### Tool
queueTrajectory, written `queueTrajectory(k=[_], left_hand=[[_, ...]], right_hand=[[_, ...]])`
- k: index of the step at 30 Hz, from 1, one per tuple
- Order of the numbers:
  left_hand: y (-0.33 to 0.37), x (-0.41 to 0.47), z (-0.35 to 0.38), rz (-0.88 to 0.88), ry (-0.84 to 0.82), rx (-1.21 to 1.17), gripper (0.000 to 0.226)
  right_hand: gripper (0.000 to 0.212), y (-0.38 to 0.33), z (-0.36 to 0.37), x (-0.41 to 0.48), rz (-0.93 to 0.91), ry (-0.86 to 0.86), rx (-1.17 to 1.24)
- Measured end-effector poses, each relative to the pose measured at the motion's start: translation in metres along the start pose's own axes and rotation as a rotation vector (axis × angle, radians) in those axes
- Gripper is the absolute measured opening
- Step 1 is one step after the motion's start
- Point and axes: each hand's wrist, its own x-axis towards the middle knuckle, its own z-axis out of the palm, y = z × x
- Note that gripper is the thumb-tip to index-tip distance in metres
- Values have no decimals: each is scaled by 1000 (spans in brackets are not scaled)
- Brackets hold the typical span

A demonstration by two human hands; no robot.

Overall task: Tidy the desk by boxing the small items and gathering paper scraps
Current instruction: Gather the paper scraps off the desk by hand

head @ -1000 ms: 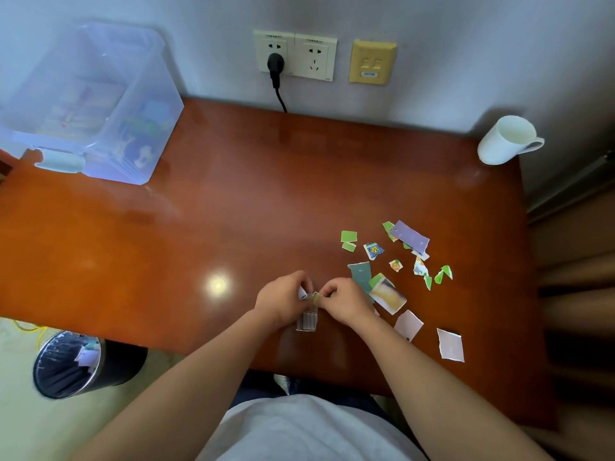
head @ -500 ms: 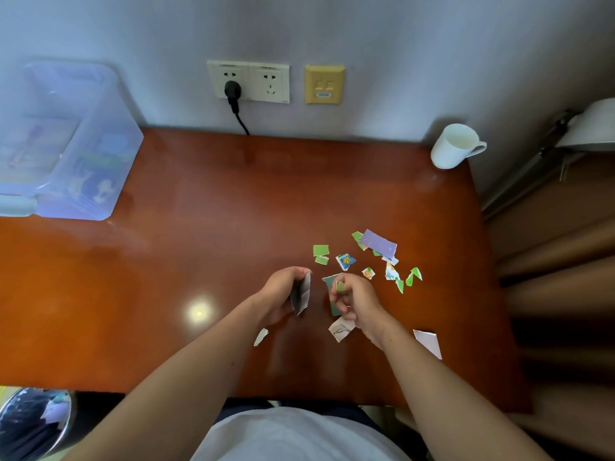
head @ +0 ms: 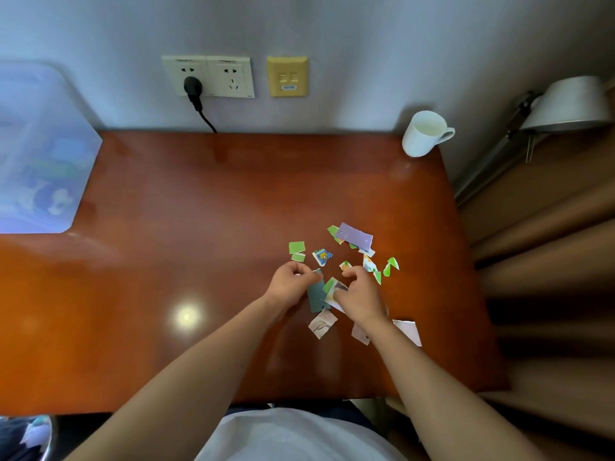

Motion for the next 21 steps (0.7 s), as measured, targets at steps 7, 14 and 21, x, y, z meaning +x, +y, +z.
queueTrajectory(k=[7,14,21], left_hand=[[-9,3,9,201,37,679,62],[-9,5,13,145,68,863,67],[-9,4,10,181,167,872,31]], right_hand=[[49,2,-2,4,-76,-35,-384],[16,-5,-6,9,-136,-19,-523],[27,-2,-6,8,-203,29,-609]])
